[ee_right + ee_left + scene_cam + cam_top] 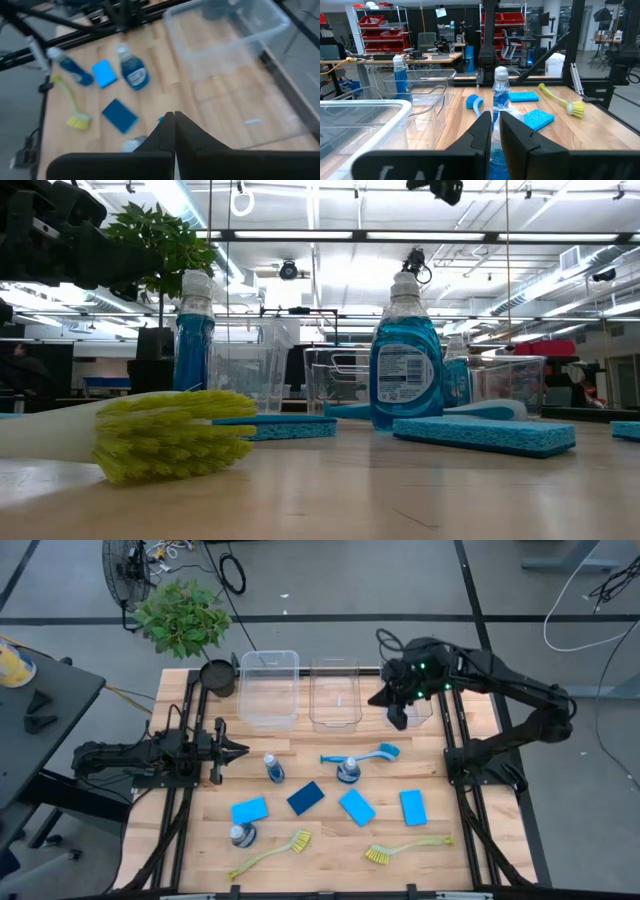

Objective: Pick & Place Kitchen Sink Supplies
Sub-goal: Put the blue detergent into the right transparent bin

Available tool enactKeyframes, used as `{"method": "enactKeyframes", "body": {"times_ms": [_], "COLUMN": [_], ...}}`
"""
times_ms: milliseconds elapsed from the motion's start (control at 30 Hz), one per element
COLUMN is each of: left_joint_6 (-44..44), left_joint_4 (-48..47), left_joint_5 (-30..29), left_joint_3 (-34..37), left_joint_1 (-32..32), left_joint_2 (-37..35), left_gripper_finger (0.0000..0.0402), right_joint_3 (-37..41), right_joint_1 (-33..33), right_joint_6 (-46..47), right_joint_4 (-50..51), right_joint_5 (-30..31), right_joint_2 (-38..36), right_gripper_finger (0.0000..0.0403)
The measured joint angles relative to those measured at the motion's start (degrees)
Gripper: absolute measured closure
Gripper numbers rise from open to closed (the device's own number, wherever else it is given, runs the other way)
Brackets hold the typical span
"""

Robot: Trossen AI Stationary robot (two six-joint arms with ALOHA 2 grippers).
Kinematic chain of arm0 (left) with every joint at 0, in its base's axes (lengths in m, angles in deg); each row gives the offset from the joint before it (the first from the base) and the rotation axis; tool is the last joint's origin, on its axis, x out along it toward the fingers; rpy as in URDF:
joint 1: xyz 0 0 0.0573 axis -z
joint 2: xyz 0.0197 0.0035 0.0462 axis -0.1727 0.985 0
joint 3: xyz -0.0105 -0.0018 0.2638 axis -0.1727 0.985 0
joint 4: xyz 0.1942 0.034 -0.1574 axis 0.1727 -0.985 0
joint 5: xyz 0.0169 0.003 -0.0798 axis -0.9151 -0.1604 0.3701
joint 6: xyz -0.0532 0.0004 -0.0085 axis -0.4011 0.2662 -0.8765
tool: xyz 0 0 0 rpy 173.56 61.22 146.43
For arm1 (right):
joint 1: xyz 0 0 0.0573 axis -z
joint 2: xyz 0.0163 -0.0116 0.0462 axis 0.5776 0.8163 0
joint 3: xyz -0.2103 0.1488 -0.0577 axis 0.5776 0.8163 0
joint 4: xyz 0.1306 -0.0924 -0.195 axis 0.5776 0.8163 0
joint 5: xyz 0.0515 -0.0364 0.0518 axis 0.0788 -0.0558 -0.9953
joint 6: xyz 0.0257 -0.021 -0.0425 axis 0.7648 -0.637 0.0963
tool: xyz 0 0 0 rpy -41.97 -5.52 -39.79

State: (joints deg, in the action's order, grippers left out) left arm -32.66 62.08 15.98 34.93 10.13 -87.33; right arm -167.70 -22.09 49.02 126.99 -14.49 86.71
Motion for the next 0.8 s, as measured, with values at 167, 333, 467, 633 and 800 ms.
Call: {"method": "enactKeyframes", "body": {"times_ms": [167,333,467,633,800], "left_joint_6": [0.00,0.00,-0.01,0.00,0.00], "left_joint_4": [0.00,0.00,0.01,0.00,0.01], "left_joint_5": [-0.01,0.00,0.00,0.00,-0.01], "left_joint_3": [0.02,0.00,0.00,0.00,0.01], "left_joint_1": [-0.02,0.00,-0.01,0.00,-0.01], "left_joint_2": [0.00,0.00,0.00,0.00,0.00], "left_gripper_finger": [0.0358,0.0358,0.0358,0.0358,0.0358], "right_joint_3": [0.02,0.00,-0.01,-0.01,-0.01], "right_joint_1": [-4.88,-8.93,-11.34,-13.41,-14.97], "right_joint_6": [-1.57,-4.17,-6.63,-8.22,-8.64], "right_joint_4": [0.58,2.57,4.63,6.05,6.09], "right_joint_5": [0.00,-0.09,-0.11,-0.12,-0.06], "right_joint_2": [0.02,0.04,0.04,0.71,1.89], "right_gripper_finger": [0.0403,0.0403,0.0403,0.0403,0.0403]}}
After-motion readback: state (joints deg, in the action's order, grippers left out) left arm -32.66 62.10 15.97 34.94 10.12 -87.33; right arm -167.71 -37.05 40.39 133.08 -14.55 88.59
